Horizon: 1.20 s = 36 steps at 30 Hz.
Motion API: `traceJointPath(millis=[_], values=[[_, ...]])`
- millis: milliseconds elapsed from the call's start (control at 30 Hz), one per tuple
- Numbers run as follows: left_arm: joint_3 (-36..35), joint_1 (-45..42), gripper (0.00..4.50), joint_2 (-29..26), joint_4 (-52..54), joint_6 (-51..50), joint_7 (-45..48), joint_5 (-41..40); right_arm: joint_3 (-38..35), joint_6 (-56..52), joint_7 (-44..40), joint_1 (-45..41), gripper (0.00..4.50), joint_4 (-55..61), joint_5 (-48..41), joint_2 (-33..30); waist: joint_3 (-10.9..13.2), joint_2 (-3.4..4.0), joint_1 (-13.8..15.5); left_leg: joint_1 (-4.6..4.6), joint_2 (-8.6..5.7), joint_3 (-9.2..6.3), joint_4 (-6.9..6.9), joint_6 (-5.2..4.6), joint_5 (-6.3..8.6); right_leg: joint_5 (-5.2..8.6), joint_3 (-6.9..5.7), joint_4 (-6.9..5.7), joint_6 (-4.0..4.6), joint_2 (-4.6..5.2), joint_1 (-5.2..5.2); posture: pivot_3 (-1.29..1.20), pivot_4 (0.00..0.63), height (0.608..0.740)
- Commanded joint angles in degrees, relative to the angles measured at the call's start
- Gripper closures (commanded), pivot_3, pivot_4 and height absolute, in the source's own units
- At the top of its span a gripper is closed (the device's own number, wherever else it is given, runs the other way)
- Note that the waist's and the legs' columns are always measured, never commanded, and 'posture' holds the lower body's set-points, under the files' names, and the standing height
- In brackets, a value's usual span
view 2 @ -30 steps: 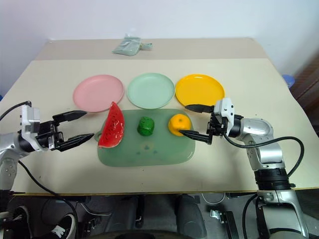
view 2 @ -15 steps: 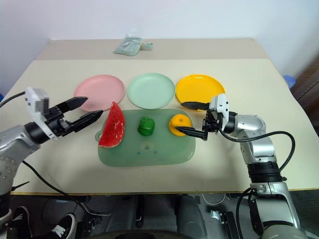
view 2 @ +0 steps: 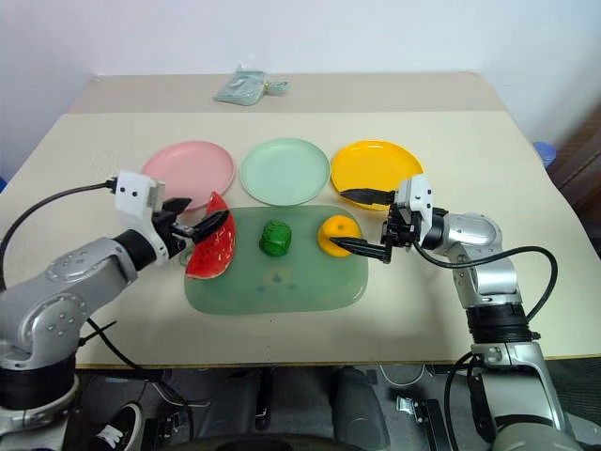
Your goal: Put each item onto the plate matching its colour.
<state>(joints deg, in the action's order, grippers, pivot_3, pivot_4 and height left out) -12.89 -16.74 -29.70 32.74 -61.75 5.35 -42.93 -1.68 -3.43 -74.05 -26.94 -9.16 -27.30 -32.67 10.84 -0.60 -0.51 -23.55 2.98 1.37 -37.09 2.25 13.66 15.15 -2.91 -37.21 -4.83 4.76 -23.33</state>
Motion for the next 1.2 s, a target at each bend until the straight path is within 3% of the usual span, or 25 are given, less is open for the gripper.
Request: traceJointPath(millis=[33, 567, 667, 867, 1200], values=[[-1.7, -2.2, 0.00, 1.2, 1.2, -3.4, -3.3, -0.3, -1.4, 0.4, 0.1, 0.0, 0.03, 1.7, -0.9, -0.2, 0.0, 0.00, 0.0, 0.00, -0.01, 0.00, 0.00, 0.00, 0.00, 0.00, 0.00, 0.00, 0.00, 0.00, 0.00, 0.00, 0.150, 0.740], [2.3, -2.1, 0.00, 1.6, 2.6, -12.1, -4.9, 4.2, -1.3, 0.9, 0.5, 1.0, 0.03, 1.8, -0.4, -0.5, 0.0, 0.00, 0.0, 0.01, -0.01, 0.00, 0.00, 0.01, 0.00, 0.00, 0.01, 0.01, 0.00, 0.00, 0.01, 0.00, 0.150, 0.740], [2.3, -2.5, 0.77, 1.9, 1.9, -11.4, -4.4, 5.1, -1.3, 1.0, 0.7, 1.1, 0.00, 1.8, -0.3, -0.4, 0.0, 0.00, 0.0, 0.01, -0.01, 0.00, 0.00, 0.01, 0.00, 0.00, 0.01, 0.01, 0.00, 0.00, 0.01, 0.00, 0.150, 0.740], [3.8, -2.6, 3.06, 0.7, 1.1, -10.0, -2.2, 7.4, -1.4, 1.5, 0.7, 1.4, 0.00, 1.4, -0.1, -0.6, 0.0, 0.00, 0.0, 0.01, -0.02, 0.00, 0.00, 0.01, 0.00, 0.00, 0.01, 0.01, 0.00, 0.00, 0.01, 0.00, 0.150, 0.740], [3.0, -3.9, 3.06, -0.1, 1.2, -9.3, 0.2, 9.4, -1.3, 1.8, 0.7, 1.7, 0.00, 1.2, -0.1, -0.6, 0.0, 0.00, 0.0, 0.01, -0.02, 0.00, 0.00, 0.01, 0.00, 0.00, 0.01, 0.01, 0.01, 0.00, 0.01, 0.00, 0.150, 0.740]])
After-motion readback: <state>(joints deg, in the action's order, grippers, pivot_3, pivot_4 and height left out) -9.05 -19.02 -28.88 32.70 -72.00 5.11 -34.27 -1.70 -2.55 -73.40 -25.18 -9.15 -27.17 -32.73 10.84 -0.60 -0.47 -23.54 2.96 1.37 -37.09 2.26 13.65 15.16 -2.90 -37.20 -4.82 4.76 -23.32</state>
